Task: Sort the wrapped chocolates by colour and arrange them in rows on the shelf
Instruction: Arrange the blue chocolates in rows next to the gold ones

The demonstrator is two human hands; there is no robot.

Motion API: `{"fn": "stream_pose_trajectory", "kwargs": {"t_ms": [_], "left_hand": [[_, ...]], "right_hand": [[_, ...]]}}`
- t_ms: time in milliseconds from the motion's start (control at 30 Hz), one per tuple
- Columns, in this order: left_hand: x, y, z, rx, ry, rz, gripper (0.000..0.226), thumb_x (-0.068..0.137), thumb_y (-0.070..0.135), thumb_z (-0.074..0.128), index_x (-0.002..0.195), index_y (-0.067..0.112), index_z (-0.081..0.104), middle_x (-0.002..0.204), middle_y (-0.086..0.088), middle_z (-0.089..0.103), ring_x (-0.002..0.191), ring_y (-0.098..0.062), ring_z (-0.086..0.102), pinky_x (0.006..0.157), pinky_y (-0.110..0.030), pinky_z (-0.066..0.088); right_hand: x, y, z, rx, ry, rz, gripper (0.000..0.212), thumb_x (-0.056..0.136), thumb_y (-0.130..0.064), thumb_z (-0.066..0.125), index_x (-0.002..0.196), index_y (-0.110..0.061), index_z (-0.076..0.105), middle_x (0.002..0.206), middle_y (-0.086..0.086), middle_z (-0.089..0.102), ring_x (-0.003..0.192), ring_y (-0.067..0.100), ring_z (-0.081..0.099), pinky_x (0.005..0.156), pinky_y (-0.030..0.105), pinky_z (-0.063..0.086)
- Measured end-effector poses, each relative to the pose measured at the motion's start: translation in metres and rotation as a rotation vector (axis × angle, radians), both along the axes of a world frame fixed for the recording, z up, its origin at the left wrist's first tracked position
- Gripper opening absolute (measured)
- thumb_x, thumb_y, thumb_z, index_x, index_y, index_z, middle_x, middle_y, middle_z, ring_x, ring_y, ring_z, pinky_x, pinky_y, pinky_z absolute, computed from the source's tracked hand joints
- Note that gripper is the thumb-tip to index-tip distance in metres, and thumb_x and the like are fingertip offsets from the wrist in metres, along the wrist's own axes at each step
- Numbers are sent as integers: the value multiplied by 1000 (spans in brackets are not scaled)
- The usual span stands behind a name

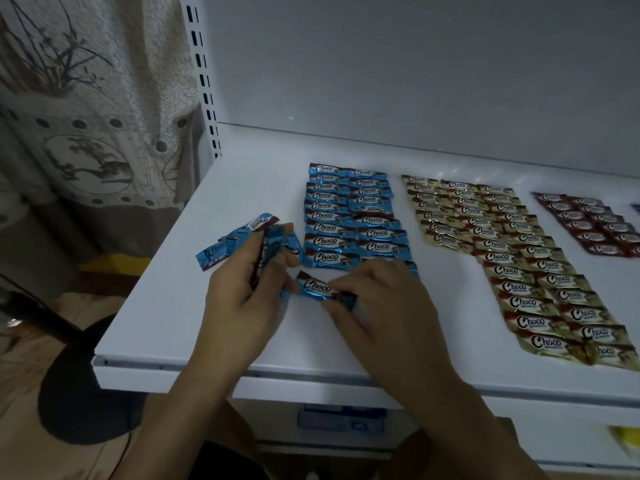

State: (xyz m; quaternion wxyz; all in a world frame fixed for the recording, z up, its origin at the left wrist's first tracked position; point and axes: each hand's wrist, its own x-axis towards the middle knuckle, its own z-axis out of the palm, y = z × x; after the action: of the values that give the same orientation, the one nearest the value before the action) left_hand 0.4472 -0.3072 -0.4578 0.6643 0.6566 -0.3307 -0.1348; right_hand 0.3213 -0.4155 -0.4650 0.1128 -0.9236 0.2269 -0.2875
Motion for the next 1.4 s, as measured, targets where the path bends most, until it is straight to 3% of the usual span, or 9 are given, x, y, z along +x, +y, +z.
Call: {"fn": "stream_pose_trajectory", "kwargs": {"t_ms": [100,300,400,533,767,1000,1133,1300,1400], "left_hand": [[-3,0,3,-59,-32,4,27,96,8,52,117,25,54,99,16,72,95,-2,67,73,-16,55],[-5,3,6,-159,-88,12,11,84,27,65,93,28,59,93,25,71,91,-3,69,73,-15,54],[-8,3,10,-95,-306,18,24,81,30,75,98,38,61,97,35,65,90,5,65,73,-11,52],[-21,-5,17,-69,-152,-122,30,70,32,72,97,32,61,90,29,69,78,3,68,55,-10,49],[-30,-18,14,-72,-116,-147,28,73,30,66,101,33,62,74,17,68,58,-6,63,53,-13,49],[-31,-25,6,33,-572,33,30,81,40,66,108,36,54,83,33,61,82,2,64,68,-8,50],[-34,-27,3,-52,-556,-45,17,84,28,59,99,32,61,106,23,62,90,10,61,70,-5,47],[-34,-25,6,-42,-388,-65,18,89,27,59,103,39,58,100,34,64,87,3,66,66,-8,50],[-34,-25,9,-78,-191,-138,16,88,41,65,101,32,61,92,18,71,76,-6,70,63,-17,53]], "right_hand": [[3,-4,-4,-33,18,-32,22,78,-36,62,92,-22,72,98,-1,61,94,19,57,77,29,41],[9,-17,-3,-26,-24,-51,25,81,-34,59,97,-18,71,98,-1,61,97,15,52,80,29,45],[4,-6,14,314,-212,61,31,86,-43,55,103,-21,68,96,-12,65,94,0,55,81,16,45],[-6,2,39,838,-379,214,9,86,-27,64,85,-20,69,74,-15,69,74,-2,63,66,12,48],[-23,-11,40,1050,-477,28,18,78,-34,62,82,-17,68,67,-6,68,62,3,60,57,15,47],[-31,-18,39,1275,-578,94,23,82,-34,66,99,-18,68,89,5,73,73,21,70,61,26,54],[-31,-17,37,1228,-547,100,13,79,-20,68,91,-15,69,89,5,74,76,18,70,65,26,56],[-28,-16,33,1133,-603,86,15,83,-2,64,91,-14,67,81,-6,72,79,4,68,64,14,51],[-27,-14,33,1031,-606,90,16,83,-2,66,90,-16,66,79,-8,71,75,1,67,62,13,50]]}}
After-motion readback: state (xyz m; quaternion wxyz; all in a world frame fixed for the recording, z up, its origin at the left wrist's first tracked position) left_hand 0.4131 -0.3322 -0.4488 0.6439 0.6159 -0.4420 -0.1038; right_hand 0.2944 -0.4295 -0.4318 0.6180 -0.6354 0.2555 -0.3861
